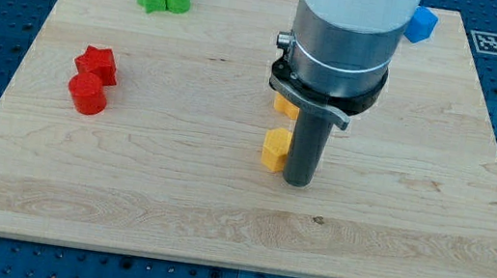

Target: Push the yellow hexagon close to the yellow heart

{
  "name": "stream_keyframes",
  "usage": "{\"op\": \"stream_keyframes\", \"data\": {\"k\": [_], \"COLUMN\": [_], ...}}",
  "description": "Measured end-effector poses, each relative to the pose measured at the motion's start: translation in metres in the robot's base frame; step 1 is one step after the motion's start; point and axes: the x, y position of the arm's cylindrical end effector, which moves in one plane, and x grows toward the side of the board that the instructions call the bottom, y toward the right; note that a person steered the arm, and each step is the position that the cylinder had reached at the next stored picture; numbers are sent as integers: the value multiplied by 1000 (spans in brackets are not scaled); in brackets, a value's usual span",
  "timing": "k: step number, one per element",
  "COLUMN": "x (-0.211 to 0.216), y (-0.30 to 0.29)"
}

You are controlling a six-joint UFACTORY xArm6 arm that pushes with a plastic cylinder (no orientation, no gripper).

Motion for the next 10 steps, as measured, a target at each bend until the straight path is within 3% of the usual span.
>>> {"op": "stream_keyframes", "data": {"k": [2,4,9,10], "x": [36,7,-6,11], "y": [-38,-59,-41,-41]}}
